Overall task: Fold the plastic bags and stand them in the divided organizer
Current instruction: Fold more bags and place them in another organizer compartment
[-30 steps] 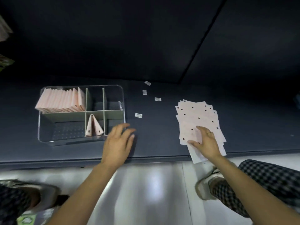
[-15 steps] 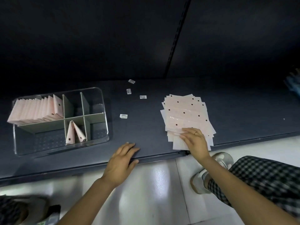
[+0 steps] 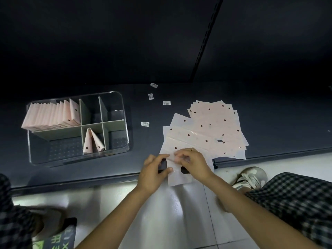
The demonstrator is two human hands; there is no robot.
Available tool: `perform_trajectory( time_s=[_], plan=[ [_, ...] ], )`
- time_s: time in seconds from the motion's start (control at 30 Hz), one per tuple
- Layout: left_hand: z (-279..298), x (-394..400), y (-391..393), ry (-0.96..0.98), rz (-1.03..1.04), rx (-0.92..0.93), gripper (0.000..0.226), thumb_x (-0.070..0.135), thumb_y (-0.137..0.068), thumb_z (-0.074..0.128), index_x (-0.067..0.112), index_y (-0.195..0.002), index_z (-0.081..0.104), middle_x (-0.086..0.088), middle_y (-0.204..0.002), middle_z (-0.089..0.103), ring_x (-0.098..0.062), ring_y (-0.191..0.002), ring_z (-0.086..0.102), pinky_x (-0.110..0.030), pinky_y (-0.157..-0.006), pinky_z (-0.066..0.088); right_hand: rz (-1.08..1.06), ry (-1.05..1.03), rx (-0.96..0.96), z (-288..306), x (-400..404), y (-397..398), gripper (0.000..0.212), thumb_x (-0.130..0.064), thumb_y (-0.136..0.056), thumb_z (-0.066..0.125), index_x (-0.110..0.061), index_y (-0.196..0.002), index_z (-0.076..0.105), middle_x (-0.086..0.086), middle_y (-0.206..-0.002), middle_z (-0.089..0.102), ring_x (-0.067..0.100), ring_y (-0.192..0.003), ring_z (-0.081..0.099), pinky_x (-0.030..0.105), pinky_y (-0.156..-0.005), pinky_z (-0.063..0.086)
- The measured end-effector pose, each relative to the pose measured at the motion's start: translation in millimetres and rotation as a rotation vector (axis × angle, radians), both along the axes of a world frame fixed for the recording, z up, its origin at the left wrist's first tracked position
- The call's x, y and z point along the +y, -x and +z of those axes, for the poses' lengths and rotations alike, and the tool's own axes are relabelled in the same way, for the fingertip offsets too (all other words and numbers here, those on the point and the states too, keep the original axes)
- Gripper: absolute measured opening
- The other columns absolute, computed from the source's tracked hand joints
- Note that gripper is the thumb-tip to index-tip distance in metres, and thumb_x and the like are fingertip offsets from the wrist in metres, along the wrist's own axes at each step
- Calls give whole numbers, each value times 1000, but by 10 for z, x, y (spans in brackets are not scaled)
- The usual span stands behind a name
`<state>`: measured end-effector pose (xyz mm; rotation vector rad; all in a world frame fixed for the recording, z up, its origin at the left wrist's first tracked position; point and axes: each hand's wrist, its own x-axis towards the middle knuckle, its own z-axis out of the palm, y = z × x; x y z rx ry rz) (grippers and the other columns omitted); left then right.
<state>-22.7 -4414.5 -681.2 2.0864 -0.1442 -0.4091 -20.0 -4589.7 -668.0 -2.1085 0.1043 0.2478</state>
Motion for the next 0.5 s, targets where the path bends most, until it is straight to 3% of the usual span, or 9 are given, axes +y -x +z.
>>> perform_trajectory(
  time_s=[0.13, 0.27, 0.37, 0.5],
  plan=[
    [57, 94, -101, -82, 126, -202, 41, 26, -67, 84, 27, -104, 68, 4, -100, 41, -14, -98, 36, -21, -85, 35, 178, -122, 272, 272, -91, -156, 7, -18, -88, 64, -19, -83, 68, 7, -91, 66, 10, -79, 56, 18, -70, 48],
    [88, 236, -218, -77, 16, -122, 32, 31, -64, 85, 26, -92, 72, 17, -112, 50, -10, -107, 34, -23, -95, 30, 408, -100, 351, 463, -161, -301, 5, -19, -89, 64, -18, -87, 69, -11, -84, 66, -4, -79, 57, 8, -76, 42],
    [78, 331, -222, 37, -23, 102, 35, 31, -71, 81, 32, -100, 62, 20, -102, 63, -10, -114, 47, -31, -101, 37, 304, -87, 287, 477, -169, -461, 6, -13, -89, 64, -12, -87, 70, -12, -82, 66, -7, -75, 58, 7, -74, 41],
    [56, 325, -186, 26, -1, 153, 53, 35, -82, 71, 29, -127, 44, 13, -100, 69, -14, -116, 48, -37, -103, 34, 290, 256, 193, 392, -219, -811, 12, -10, -90, 59, -11, -90, 71, -2, -95, 68, 9, -86, 58, 15, -77, 45]
  ],
)
